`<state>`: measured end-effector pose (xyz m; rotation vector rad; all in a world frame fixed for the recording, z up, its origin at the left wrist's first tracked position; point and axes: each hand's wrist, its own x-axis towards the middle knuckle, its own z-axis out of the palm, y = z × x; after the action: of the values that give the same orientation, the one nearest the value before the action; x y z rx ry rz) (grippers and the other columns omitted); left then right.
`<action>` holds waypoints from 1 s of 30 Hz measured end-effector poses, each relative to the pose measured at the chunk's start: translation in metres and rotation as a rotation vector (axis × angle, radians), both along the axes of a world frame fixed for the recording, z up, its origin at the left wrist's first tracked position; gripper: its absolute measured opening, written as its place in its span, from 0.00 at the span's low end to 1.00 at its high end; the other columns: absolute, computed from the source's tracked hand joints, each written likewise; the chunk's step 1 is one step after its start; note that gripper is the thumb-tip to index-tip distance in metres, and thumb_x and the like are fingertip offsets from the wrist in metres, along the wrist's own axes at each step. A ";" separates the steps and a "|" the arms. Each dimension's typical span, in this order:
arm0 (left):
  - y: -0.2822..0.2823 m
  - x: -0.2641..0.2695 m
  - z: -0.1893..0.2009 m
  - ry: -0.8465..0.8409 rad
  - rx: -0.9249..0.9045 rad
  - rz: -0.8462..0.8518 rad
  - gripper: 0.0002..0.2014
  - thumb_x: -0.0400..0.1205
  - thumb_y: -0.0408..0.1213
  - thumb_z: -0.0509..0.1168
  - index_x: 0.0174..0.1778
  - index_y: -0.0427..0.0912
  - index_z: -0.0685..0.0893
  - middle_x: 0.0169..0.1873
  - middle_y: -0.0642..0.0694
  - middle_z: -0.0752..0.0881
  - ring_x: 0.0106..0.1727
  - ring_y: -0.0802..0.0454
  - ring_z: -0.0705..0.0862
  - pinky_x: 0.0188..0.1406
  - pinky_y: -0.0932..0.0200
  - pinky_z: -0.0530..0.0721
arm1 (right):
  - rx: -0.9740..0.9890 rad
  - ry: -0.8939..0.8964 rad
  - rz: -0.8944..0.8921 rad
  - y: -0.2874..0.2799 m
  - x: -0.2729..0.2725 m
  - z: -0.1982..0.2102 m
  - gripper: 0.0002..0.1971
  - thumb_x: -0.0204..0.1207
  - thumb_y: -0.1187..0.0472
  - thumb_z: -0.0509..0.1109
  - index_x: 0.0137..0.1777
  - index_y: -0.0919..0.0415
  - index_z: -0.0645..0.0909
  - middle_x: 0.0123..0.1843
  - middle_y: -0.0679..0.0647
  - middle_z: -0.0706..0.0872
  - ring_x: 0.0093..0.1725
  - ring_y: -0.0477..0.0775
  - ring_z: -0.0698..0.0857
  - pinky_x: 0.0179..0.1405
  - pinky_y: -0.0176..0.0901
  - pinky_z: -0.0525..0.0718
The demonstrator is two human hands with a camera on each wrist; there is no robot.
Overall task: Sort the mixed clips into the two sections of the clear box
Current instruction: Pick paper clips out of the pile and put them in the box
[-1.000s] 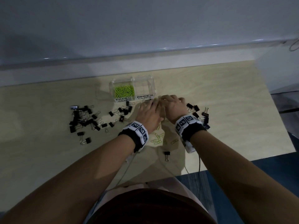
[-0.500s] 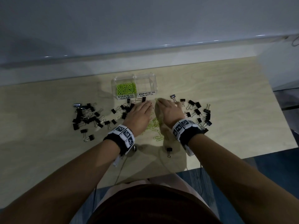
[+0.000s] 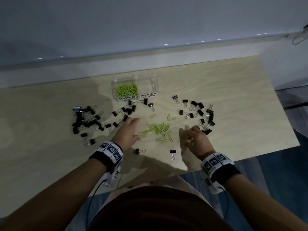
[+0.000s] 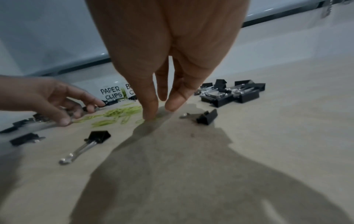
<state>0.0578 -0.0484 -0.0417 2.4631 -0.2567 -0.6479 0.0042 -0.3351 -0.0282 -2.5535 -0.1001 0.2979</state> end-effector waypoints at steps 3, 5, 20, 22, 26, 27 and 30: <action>-0.018 0.009 0.001 0.014 -0.050 0.022 0.32 0.74 0.32 0.72 0.74 0.39 0.69 0.63 0.41 0.74 0.55 0.49 0.78 0.61 0.51 0.81 | 0.001 -0.007 0.011 0.017 0.010 0.000 0.09 0.67 0.71 0.75 0.46 0.65 0.86 0.41 0.59 0.84 0.36 0.56 0.82 0.39 0.52 0.88; -0.030 0.014 0.002 0.005 -0.070 0.019 0.29 0.75 0.31 0.72 0.72 0.38 0.72 0.61 0.41 0.75 0.56 0.48 0.78 0.62 0.52 0.81 | 0.036 -0.034 0.029 0.033 0.022 0.002 0.06 0.68 0.72 0.73 0.45 0.66 0.86 0.40 0.61 0.84 0.35 0.58 0.83 0.38 0.51 0.88; -0.044 0.024 0.005 -0.133 0.089 -0.286 0.43 0.66 0.51 0.77 0.76 0.44 0.67 0.70 0.49 0.67 0.71 0.48 0.62 0.72 0.53 0.65 | -0.212 0.168 0.204 0.061 0.056 0.009 0.42 0.52 0.48 0.84 0.68 0.51 0.73 0.68 0.58 0.70 0.65 0.61 0.68 0.64 0.59 0.79; -0.047 0.022 0.003 -0.145 0.041 -0.256 0.36 0.68 0.47 0.77 0.71 0.45 0.74 0.64 0.49 0.72 0.66 0.49 0.67 0.68 0.54 0.68 | -0.062 0.080 0.158 0.066 0.054 0.000 0.32 0.55 0.59 0.84 0.62 0.56 0.81 0.60 0.61 0.77 0.56 0.63 0.75 0.53 0.60 0.83; -0.048 0.024 0.004 -0.119 0.001 -0.212 0.20 0.75 0.40 0.72 0.61 0.38 0.82 0.54 0.45 0.78 0.60 0.46 0.74 0.62 0.52 0.74 | 0.036 -0.032 0.164 0.071 0.056 -0.013 0.17 0.59 0.70 0.77 0.50 0.61 0.87 0.44 0.63 0.82 0.40 0.66 0.82 0.32 0.58 0.87; -0.048 0.025 0.005 -0.110 0.010 -0.222 0.17 0.77 0.39 0.70 0.60 0.37 0.83 0.53 0.43 0.79 0.60 0.45 0.75 0.61 0.51 0.75 | 0.037 -0.053 0.172 0.072 0.058 -0.013 0.14 0.61 0.70 0.76 0.47 0.62 0.87 0.42 0.63 0.83 0.38 0.66 0.83 0.30 0.58 0.86; -0.047 0.027 0.008 -0.137 0.062 -0.278 0.13 0.81 0.37 0.64 0.58 0.35 0.83 0.53 0.40 0.80 0.59 0.42 0.76 0.59 0.46 0.76 | 0.073 -0.099 0.169 0.072 0.062 -0.010 0.08 0.61 0.71 0.73 0.40 0.65 0.87 0.37 0.64 0.84 0.33 0.66 0.84 0.28 0.54 0.86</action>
<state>0.0844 -0.0958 -0.0337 2.5579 -0.6510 -0.6087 0.0661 -0.2630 -0.0382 -2.4908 -0.3596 0.2273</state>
